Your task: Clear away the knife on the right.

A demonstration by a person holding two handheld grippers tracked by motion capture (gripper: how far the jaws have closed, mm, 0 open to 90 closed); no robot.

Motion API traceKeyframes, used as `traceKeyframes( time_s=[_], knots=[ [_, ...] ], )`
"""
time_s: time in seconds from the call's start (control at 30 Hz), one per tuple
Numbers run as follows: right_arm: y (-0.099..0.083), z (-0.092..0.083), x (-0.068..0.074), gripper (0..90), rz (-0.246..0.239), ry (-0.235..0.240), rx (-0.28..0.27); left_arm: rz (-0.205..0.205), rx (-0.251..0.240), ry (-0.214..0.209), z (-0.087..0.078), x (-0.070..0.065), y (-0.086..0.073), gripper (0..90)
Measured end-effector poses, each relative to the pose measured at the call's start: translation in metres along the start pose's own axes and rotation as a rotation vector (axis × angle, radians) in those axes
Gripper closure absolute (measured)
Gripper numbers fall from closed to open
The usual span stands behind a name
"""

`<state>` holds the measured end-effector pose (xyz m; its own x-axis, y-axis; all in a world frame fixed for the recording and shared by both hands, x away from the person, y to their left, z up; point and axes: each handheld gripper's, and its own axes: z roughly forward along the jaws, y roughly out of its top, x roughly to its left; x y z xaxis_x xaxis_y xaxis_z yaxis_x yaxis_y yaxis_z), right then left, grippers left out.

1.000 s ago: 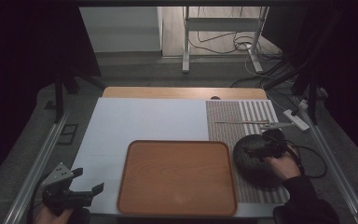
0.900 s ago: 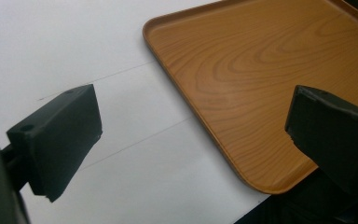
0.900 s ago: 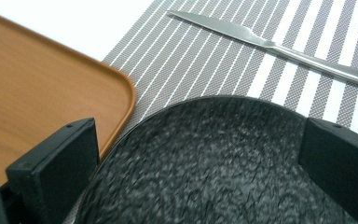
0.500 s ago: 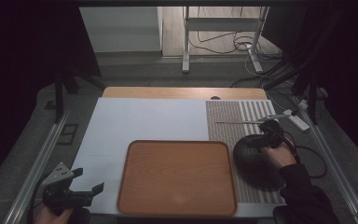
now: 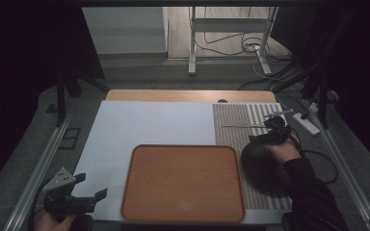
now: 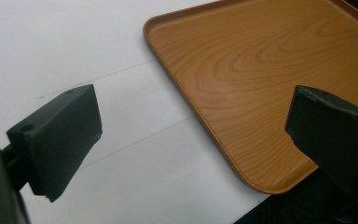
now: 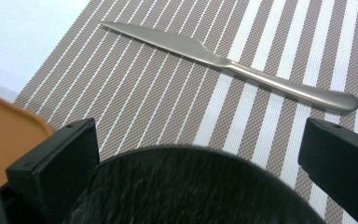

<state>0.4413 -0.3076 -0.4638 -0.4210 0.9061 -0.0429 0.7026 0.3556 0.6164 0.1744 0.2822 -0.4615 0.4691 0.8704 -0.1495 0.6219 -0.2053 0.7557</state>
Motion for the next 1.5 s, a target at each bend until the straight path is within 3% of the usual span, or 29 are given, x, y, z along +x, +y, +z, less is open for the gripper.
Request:
traceKeyframes(
  time_s=[0.53,0.63,0.8,0.87,0.97,1.1,1.13,1.17,1.27,1.5],
  knots=[
    [0.015,0.03,-0.017,0.0,-0.007,-0.034,0.048,-0.007,-0.001,-0.005,0.0,0.001,0.0,3.7],
    [0.016,0.032,-0.018,3.5,-0.014,-0.034,0.048,-0.008,-0.001,-0.006,0.0,0.001,0.0,3.7],
    [0.021,0.035,-0.023,18.5,-0.023,-0.048,0.046,-0.01,-0.001,-0.006,0.0,0.001,0.0,3.7],
    [0.026,0.037,-0.028,31.7,-0.012,-0.029,0.051,-0.011,-0.001,-0.007,0.0,0.001,0.0,3.7],
    [0.028,0.039,-0.033,40.0,-0.006,0.003,0.061,-0.011,-0.002,-0.008,0.0,0.001,0.0,3.7],
    [0.033,0.044,-0.041,61.3,-0.003,0.028,0.076,-0.014,-0.002,-0.009,0.0,0.002,0.0,3.7],
    [0.036,0.045,-0.044,71.2,-0.012,0.034,0.077,-0.014,-0.002,-0.009,0.0,0.002,0.0,3.7],
    [0.036,0.045,-0.044,71.2,-0.012,0.034,0.077,-0.014,-0.002,-0.01,0.0,0.002,0.0,3.7],
    [0.04,0.049,-0.049,88.6,-0.02,0.034,0.09,-0.014,-0.003,-0.01,0.0,0.002,0.0,3.7],
    [0.045,0.062,-0.061,89.8,-0.016,0.004,0.112,-0.015,-0.003,-0.012,0.0,0.002,0.0,3.7]
  ],
)
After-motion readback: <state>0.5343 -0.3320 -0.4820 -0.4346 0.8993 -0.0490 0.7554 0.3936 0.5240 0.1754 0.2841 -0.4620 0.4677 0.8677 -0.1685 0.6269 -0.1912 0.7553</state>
